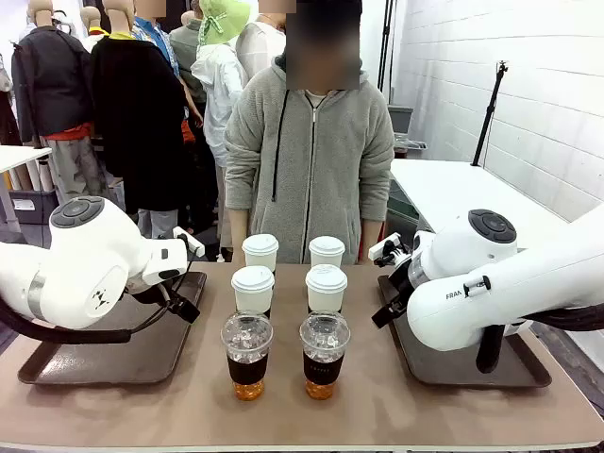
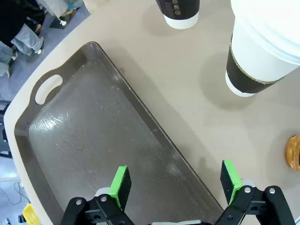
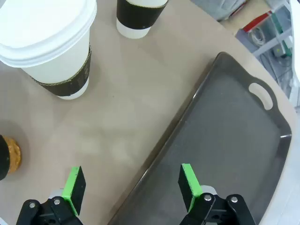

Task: Distribute the coffee onto the tray.
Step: Pick up one iced Americano and place it on the right Handle tray.

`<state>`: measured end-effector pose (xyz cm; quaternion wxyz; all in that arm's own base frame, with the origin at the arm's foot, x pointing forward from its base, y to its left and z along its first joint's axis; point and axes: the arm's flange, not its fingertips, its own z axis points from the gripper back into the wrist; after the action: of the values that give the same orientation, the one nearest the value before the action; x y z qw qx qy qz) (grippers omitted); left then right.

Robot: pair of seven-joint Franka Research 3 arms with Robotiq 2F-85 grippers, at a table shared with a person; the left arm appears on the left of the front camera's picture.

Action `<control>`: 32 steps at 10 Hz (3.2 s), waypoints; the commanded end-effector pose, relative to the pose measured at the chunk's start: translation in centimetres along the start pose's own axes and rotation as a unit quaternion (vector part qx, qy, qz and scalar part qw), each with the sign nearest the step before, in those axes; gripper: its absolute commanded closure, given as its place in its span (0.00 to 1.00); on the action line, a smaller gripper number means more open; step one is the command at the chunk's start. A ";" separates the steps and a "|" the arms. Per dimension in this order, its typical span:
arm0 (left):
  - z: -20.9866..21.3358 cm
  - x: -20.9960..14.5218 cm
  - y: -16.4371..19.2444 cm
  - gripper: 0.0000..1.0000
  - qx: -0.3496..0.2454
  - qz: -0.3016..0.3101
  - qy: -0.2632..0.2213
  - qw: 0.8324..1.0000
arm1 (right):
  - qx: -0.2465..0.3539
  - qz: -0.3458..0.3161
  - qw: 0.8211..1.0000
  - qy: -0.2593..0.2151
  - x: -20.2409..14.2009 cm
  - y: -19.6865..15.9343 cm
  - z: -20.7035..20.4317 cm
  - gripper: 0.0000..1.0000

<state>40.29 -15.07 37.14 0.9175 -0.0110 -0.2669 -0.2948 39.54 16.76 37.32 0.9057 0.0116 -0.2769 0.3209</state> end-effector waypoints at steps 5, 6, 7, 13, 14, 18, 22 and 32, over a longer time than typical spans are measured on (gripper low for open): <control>0.0 0.0 0.0 0.00 0.000 0.000 0.000 1.000 | 0.000 0.000 1.000 0.000 0.0 0.0 0.0 0.00; 0.0 0.0 0.0 0.00 0.000 0.000 0.000 1.000 | 0.000 0.000 1.000 0.000 0.0 0.0 0.0 0.00; 0.0 0.0 0.0 0.00 0.000 0.000 0.000 1.000 | 0.000 0.000 1.000 0.000 0.0 0.0 0.0 0.00; 0.0 0.0 0.0 0.00 0.000 0.000 0.000 1.000 | 0.000 0.000 1.000 0.000 0.0 0.0 0.0 0.00; 0.0 0.0 0.0 0.00 0.000 0.000 0.000 1.000 | -0.006 -0.002 1.000 0.000 0.6 -0.1 0.4 0.00; 4.5 3.2 0.8 0.00 0.006 -0.011 -0.031 0.999 | -0.011 0.003 1.000 -0.015 2.4 -2.3 4.3 0.00; 9.7 5.6 1.2 0.00 0.032 -0.029 -0.039 0.998 | -0.004 0.015 0.999 -0.032 4.1 -2.7 8.0 0.00; 14.3 2.4 5.9 0.00 -0.140 -0.091 -0.182 0.969 | 0.148 0.038 0.975 -0.161 1.3 -7.0 12.4 0.00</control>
<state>38.42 -10.55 52.07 0.8289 -0.1291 -0.3816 -0.3881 38.87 10.40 51.25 0.8371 0.1604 -0.3679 0.3716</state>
